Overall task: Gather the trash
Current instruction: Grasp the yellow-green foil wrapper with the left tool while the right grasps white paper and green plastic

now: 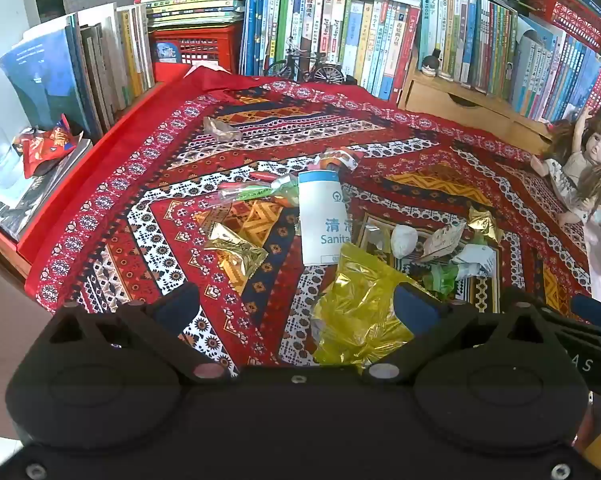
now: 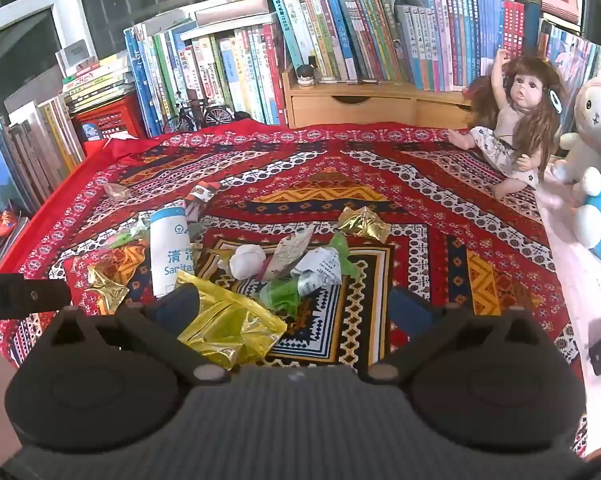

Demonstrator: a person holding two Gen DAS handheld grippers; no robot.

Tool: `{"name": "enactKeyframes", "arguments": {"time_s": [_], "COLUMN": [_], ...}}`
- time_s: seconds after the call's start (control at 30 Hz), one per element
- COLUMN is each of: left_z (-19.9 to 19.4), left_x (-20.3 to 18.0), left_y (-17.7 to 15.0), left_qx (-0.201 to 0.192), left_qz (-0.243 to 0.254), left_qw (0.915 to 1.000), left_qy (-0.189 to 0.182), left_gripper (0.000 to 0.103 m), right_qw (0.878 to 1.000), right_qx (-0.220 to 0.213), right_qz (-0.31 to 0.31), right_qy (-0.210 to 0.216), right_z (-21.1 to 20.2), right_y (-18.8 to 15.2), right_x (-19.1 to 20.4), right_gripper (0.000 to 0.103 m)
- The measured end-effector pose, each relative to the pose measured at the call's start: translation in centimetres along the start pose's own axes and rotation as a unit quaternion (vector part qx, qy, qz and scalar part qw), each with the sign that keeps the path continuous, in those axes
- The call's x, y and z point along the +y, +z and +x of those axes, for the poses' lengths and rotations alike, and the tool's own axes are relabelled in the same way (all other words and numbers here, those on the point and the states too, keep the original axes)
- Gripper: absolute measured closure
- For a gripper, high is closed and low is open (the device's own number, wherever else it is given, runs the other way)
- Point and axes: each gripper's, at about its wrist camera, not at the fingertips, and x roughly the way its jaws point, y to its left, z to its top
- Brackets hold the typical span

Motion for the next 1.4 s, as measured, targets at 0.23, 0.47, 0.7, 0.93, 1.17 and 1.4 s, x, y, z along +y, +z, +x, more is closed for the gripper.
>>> {"name": "enactKeyframes", "arguments": {"time_s": [0.23,0.47,0.7,0.93,1.17,1.4], "left_z": [0.0,0.0,1.0,1.8,3.7,6.2], "left_x": [-0.1,-0.1,0.0,0.2,0.5,0.2], "left_y": [0.0,0.0,-0.1,0.0,-0.4,-1.1], "left_qx": [0.001,0.002,0.007,0.012,0.030,0.049], "left_qz": [0.000,0.001,0.010,0.008,0.010,0.013], "left_qw": [1.0000,1.0000,0.9999,0.9998,0.9992,0.9987], "left_qy": [0.002,0.000,0.011,0.012,0.025,0.010], "left_gripper": [0.000,0.000,0.000,0.000,0.003,0.007], "right_qw": [1.000,1.000,1.000,1.000,1.000,0.999], "right_qx": [0.000,0.000,0.002,0.016,0.023,0.043], "right_qz": [0.001,-0.001,-0.002,0.005,-0.006,0.002], "right_qy": [-0.001,-0.009,-0.014,-0.001,0.003,0.010], "right_z": [0.0,0.2,0.2,0.6,1.0,2.3], "right_y": [-0.1,-0.1,0.0,0.1,0.2,0.7], "right_x": [-0.1,-0.4,-0.1,-0.2,-0.2,-1.5], "right_gripper": [0.000,0.000,0.000,0.000,0.000,0.002]}}
